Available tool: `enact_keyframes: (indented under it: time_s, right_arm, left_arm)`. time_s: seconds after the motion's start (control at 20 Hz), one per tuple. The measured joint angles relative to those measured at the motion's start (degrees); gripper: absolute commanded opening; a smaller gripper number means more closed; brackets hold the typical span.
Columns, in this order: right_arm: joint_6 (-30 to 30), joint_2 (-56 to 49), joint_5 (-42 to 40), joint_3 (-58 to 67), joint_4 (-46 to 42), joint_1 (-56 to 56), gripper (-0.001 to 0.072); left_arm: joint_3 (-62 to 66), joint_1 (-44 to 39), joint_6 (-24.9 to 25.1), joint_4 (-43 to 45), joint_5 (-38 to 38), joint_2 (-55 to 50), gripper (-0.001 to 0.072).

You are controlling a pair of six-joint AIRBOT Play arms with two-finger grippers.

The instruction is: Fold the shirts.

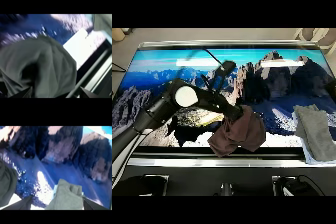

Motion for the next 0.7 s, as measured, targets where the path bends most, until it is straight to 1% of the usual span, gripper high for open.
enact_keyframes:
  time_s: [0.1,0.2,0.25,0.35,0.45,0.6,0.65,0.7]
  right_arm:
    - [-0.04,-1.27,1.53,-1.81,0.66,0.0,0.0671]
    - [-0.37,-2.56,1.81,-6.84,3.21,0.0,0.0673]
    - [-0.72,-2.95,0.96,-10.34,5.14,0.0,0.0689]
    - [-1.01,-3.61,-3.1,-19.3,9.46,0.0,0.0699]
    - [-1.29,-4.2,-8.0,-28.61,12.61,0.0,0.07]
    - [-1.42,-5.99,-14.27,-40.37,15.23,0.0,0.07]
    - [-1.62,-6.71,-15.96,-43.21,15.98,0.0,0.07]
    - [-1.84,-7.34,-16.83,-45.55,17.09,-0.02,0.07]
  left_arm:
    - [-0.94,0.39,-1.01,4.28,-3.23,0.15,0.072]
    - [-1.64,3.87,-1.57,10.6,-7.58,1.6,0.072]
    - [-2.62,6.34,-1.81,12.74,-9.97,2.12,0.072]
    - [-6.73,11.96,-2.12,13.18,-13.38,3.52,0.0717]
    - [-13.99,16.0,-2.29,9.7,-14.36,4.66,0.0717]
    - [-26.45,18.01,-1.7,1.49,-10.16,5.55,0.0713]
    - [-29.97,17.77,-1.16,-1.51,-7.89,5.66,0.0661]
    - [-33.16,17.33,-0.72,-4.63,-5.49,5.86,0.0659]
